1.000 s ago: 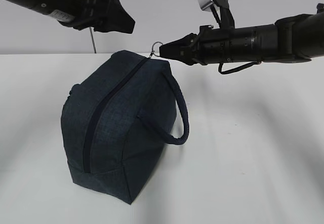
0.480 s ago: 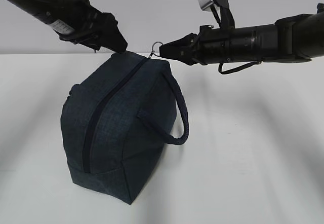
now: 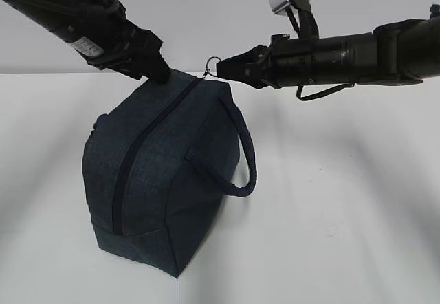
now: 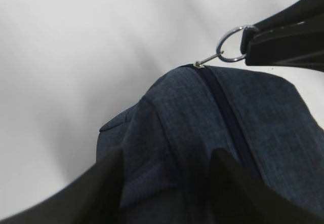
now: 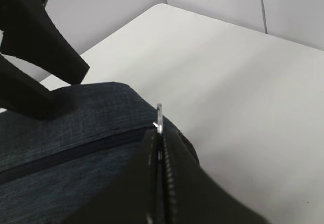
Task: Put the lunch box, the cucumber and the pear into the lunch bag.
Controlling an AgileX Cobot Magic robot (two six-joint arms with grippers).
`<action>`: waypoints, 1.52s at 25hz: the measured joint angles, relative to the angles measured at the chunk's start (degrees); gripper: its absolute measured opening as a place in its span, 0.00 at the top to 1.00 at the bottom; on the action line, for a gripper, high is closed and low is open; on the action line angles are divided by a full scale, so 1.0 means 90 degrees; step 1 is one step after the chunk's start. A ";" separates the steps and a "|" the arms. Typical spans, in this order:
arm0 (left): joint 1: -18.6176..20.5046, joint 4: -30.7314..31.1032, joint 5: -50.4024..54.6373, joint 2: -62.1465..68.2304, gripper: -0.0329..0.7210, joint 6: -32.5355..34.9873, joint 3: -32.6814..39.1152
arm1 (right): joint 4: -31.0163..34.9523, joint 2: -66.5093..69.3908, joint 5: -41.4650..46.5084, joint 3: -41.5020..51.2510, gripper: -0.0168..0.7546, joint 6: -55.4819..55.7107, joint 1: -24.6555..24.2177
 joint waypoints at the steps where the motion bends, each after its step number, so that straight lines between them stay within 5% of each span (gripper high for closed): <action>1: 0.0000 0.0000 0.0000 0.0000 0.52 0.0000 0.0000 | 0.0000 0.0000 0.0000 0.0000 0.98 0.0000 0.0000; 11: 0.0000 -0.0104 0.0007 0.0187 0.58 0.0000 -0.0005 | 0.0000 0.0000 0.0000 0.0000 0.98 0.0000 0.0000; 18: -0.0006 -0.0147 0.0027 0.0222 0.90 0.0008 -0.0005 | 0.0000 0.0000 0.0000 0.0000 0.98 0.0000 0.0000; 38: -0.0011 -0.0167 -0.0009 0.0224 0.91 0.0057 -0.0005 | 0.0011 0.0000 -0.0664 0.0000 0.98 -0.0076 -0.0003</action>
